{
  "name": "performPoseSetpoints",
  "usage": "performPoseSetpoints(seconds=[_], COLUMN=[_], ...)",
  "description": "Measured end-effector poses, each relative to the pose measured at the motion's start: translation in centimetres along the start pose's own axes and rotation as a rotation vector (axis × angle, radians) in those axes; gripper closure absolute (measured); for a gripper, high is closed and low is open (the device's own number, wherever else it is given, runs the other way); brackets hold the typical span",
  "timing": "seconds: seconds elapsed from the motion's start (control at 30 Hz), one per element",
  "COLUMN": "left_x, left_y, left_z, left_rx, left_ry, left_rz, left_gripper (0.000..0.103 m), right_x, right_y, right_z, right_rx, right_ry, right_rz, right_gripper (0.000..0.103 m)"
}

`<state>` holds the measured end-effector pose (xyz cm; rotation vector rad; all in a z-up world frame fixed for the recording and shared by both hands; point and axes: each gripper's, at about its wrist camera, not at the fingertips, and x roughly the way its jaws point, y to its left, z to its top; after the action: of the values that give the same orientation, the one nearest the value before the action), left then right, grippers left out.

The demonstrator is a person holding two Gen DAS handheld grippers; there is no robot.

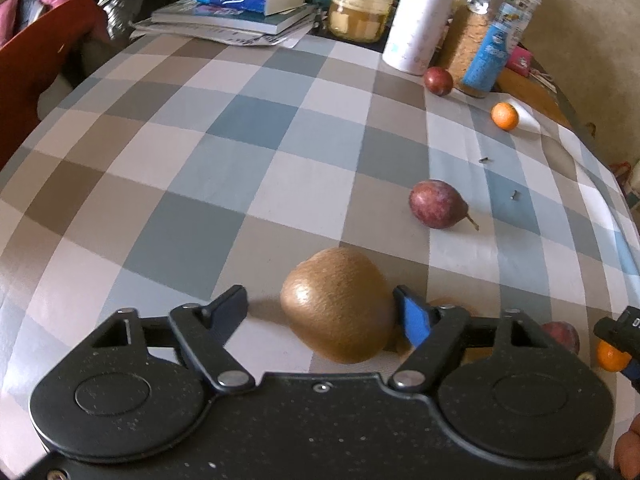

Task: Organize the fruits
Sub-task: 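Close the right tool on the mandarin while the left tool grasps the kiwi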

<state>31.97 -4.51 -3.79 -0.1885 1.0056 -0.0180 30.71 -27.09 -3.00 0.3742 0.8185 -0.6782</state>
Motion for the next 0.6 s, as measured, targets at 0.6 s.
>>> performPoseSetpoints(seconds=[0.6], left_x=[-0.2], left_y=[1.0], left_z=[0.5], left_rx=[-0.045], left_ry=[-0.043], left_rz=[0.007], left_gripper=[0.041], right_x=[-1.4], right_y=[0.6], right_z=[-0.4], right_rx=[-0.05], right_ry=[-0.023], right_rz=[0.094], right_gripper=[0.064])
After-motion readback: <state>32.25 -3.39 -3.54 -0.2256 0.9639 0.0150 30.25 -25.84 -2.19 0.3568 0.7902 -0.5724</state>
